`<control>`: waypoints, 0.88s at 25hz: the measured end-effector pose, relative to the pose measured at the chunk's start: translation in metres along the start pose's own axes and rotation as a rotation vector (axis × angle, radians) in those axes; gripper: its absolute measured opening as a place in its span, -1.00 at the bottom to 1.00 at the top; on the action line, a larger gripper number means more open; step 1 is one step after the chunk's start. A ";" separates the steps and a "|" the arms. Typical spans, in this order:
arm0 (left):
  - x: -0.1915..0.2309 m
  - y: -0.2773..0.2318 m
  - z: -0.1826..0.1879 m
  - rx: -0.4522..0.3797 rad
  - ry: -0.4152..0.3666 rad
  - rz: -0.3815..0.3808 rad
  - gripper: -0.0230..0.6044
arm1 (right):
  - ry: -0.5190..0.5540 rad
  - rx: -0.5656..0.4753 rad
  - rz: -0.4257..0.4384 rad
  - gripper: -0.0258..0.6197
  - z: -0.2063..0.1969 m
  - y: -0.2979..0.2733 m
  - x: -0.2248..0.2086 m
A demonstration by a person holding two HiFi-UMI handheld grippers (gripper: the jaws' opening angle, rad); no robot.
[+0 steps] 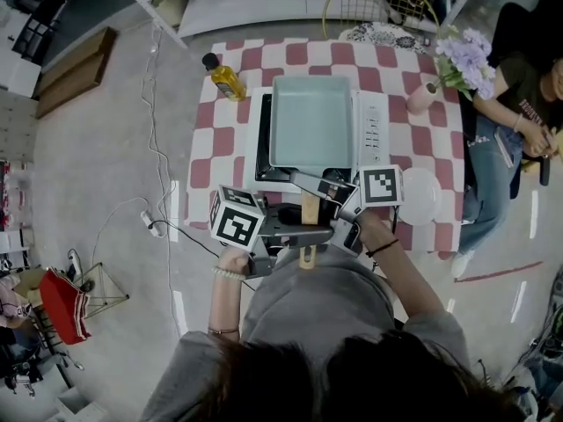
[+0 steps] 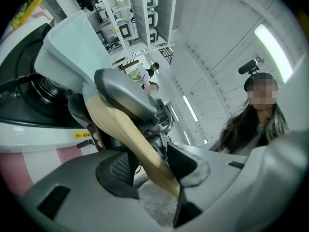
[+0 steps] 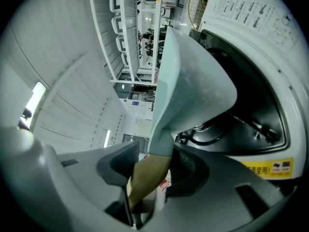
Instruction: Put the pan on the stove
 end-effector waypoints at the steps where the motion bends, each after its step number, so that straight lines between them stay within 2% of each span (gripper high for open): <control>1: 0.001 0.000 0.000 0.001 0.002 -0.002 -0.33 | -0.001 -0.002 -0.005 -0.34 0.000 0.000 -0.001; 8: 0.003 0.004 0.000 0.010 0.011 -0.017 -0.33 | -0.034 -0.023 -0.038 -0.34 -0.001 0.000 -0.008; 18: 0.007 0.008 -0.002 0.015 0.025 -0.022 -0.33 | -0.025 -0.027 -0.036 -0.34 -0.002 -0.004 -0.012; 22: 0.009 0.009 -0.004 0.013 0.025 -0.031 -0.33 | -0.065 -0.041 -0.060 -0.34 -0.005 -0.003 -0.017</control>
Point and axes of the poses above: the fingertips, and each gripper's own axes: y backward along the fingers, x to its left, z out of its top, the point moved 4 cm from there along y, backward along the fingers, and after that the axes turned 2 degrees about z, right-handed, at the moved point
